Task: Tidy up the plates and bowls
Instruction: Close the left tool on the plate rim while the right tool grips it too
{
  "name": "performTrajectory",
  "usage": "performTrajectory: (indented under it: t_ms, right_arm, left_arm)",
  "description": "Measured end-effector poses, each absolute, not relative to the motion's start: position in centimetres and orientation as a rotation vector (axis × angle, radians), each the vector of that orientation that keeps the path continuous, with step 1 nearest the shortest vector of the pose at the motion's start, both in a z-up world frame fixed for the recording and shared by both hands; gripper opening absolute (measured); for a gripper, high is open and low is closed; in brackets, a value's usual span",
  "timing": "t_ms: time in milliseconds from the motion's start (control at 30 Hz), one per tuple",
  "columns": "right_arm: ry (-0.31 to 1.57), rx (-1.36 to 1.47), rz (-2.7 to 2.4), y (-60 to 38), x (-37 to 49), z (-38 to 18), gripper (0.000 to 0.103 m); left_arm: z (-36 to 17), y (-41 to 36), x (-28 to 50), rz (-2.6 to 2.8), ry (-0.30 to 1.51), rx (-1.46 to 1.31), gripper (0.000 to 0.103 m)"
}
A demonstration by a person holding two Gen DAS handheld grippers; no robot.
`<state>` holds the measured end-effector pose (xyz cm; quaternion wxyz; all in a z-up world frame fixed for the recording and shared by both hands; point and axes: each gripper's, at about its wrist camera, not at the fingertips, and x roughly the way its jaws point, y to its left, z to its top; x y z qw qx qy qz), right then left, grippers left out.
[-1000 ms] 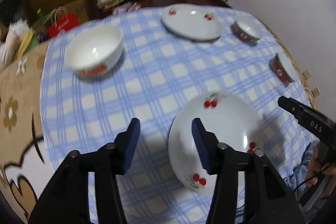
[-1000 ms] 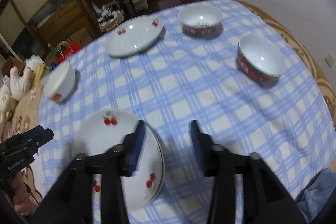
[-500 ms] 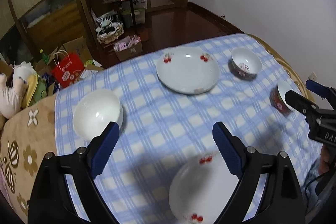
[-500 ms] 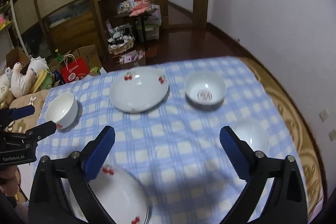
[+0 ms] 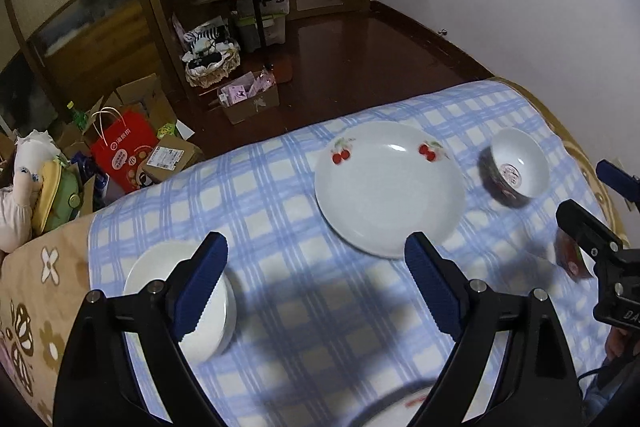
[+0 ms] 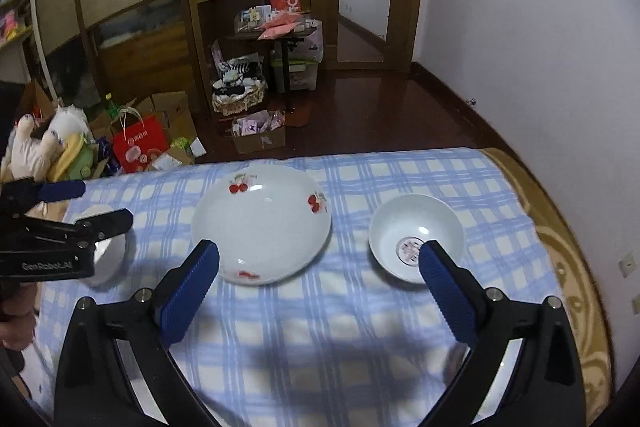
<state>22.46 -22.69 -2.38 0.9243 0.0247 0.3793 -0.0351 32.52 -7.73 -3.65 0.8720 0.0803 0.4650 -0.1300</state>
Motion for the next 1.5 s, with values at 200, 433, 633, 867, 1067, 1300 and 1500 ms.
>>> performTrajectory:
  t_ms: [200,433,633,867,1067,1300,1500]
  right_arm:
    - [0.846,0.146,-0.068,-23.8,26.6,-5.7,0.103]
    - [0.895,0.19,-0.06,-25.1,30.2,-8.4,0.085]
    - [0.938,0.232,-0.064,-26.3,32.1,-10.1,0.062]
    - [1.036,0.225,-0.046,-25.8,33.9,-13.0,0.033]
    - [1.061,0.247,-0.069,-26.3,34.6,-14.3,0.027]
    - [1.114,0.337,-0.033,-26.2,35.3,-16.0,0.013]
    - [1.114,0.35,-0.034,-26.4,35.2,-16.4,0.012]
  left_arm:
    - [-6.4,-8.9,36.5,-0.285,1.009,0.154,0.089]
    - [-10.6,-9.8,40.5,-0.232,1.082,0.142,0.089]
    - [-13.7,-9.7,42.6,-0.217,1.15,0.129,0.086]
    - [-15.8,-9.5,43.2,-0.223,1.206,0.087,0.051]
    - [-16.7,-10.1,43.5,-0.212,1.188,0.104,0.042]
    - [-17.3,-11.4,42.8,-0.278,1.167,0.173,0.04]
    - [-17.0,-10.8,42.9,-0.285,1.173,0.085,0.022]
